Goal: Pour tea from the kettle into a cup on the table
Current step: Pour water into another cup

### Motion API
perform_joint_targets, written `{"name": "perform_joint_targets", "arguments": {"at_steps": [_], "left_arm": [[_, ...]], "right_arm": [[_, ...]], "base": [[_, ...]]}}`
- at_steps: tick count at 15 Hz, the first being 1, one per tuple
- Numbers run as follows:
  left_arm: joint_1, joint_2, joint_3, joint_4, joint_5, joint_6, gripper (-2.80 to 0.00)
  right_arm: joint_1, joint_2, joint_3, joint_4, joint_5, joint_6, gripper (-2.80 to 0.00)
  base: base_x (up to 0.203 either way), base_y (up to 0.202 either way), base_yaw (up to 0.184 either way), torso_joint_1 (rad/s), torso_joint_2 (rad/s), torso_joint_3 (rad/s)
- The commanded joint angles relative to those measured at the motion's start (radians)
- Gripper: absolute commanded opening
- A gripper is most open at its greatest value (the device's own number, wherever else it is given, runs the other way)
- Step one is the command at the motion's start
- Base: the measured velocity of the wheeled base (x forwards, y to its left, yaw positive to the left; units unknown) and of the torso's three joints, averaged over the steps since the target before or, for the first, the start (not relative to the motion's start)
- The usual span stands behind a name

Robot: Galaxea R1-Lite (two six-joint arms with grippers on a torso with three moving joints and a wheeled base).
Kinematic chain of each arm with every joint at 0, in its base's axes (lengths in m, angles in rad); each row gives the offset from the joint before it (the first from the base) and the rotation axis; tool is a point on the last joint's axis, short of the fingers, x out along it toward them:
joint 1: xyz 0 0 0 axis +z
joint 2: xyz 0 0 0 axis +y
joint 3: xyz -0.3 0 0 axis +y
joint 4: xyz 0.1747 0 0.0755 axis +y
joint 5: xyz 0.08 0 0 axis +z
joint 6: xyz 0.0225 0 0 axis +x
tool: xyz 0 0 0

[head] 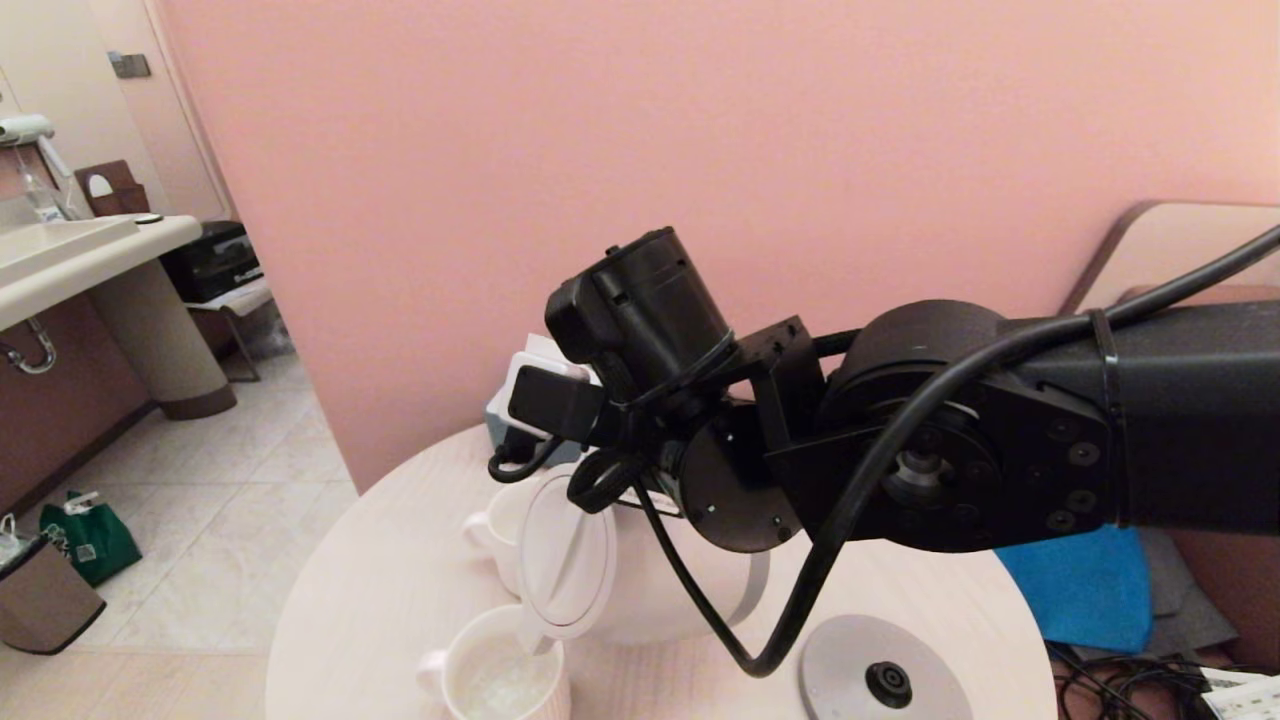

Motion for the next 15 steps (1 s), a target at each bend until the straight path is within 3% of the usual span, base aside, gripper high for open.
{"name": "perform_joint_targets", "arguments": {"at_steps": [1,15], "left_arm": [[0.0,0.0,0.0,-0.001,0.0,0.0,-2.8],[0.0,0.001,0.0,-0.001,0.0,0.0,-2.8]], "right_arm": [[0.0,0.004,-0.001,0.003,-0.004,-0.004,-2.8],[-0.001,0.012,-0.007,0.004,-0.014,-0.032,-2.8]], "base": [[0.0,0.0,0.0,0.0,0.0,0.0],[0.0,0.0,0.0,0.0,0.0,0.0]]}}
